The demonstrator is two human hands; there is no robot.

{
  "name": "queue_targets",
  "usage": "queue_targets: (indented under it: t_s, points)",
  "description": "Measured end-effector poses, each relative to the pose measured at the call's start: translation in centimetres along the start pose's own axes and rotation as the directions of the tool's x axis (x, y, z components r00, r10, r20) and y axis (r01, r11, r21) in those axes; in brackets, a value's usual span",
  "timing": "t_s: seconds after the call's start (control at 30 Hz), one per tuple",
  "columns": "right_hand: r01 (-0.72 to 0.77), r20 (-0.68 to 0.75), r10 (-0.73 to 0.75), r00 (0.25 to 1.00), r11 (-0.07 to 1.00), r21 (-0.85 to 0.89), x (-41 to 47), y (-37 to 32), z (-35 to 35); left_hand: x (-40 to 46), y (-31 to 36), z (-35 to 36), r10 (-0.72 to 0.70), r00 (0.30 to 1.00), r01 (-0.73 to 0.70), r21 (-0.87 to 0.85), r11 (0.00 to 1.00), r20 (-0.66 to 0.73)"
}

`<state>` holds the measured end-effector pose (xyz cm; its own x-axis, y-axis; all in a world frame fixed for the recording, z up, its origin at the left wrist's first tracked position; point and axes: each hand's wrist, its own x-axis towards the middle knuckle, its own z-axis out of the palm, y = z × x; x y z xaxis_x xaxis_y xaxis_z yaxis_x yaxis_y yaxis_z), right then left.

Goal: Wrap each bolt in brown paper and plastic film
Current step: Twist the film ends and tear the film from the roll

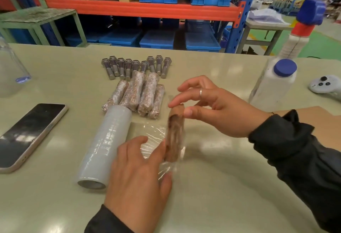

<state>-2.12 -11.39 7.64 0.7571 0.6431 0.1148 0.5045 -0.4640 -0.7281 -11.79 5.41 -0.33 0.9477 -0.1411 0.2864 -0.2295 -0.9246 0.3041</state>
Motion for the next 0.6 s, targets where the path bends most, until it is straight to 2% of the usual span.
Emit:
queue_targets:
  t_s: [0.03, 0.1, 0.27, 0.33, 0.43, 0.6]
  points:
    - [0.013, 0.019, -0.012, 1.0, 1.0, -0.024, 0.4, -0.4, 0.5, -0.2, -0.1, 0.1, 0.002, 0.999, 0.0, 0.046, 0.999, -0.047]
    - [0.045, 0.034, -0.042, 0.999, 0.995, -0.087, 1.2, -1.1, 1.5, -0.5, -0.3, 0.4, -0.001, 0.999, 0.005, 0.07, 0.998, -0.054]
    - [0.087, 0.069, -0.073, 0.995, 0.97, -0.227, 3.5, -2.7, 3.2, -1.2, -0.1, 0.4, -0.046, 0.999, 0.047, 0.08, 0.996, -0.015]
    - [0.095, 0.105, -0.069, 0.992, 0.958, -0.269, 4.2, -3.1, 3.5, -1.3, -0.6, -0.1, -0.106, 0.991, 0.11, 0.048, 0.993, -0.078]
    - [0.112, 0.178, -0.055, 0.982, 0.937, -0.33, 5.1, -3.8, 4.0, -1.6, -2.2, -1.1, -0.142, 0.945, 0.174, 0.085, 0.981, -0.294]
    - [0.137, 0.291, -0.019, 0.956, 0.909, -0.394, 6.8, -4.7, 5.4, -1.4, -4.4, -1.8, -0.156, 0.929, 0.208, 0.125, 0.97, -0.337]
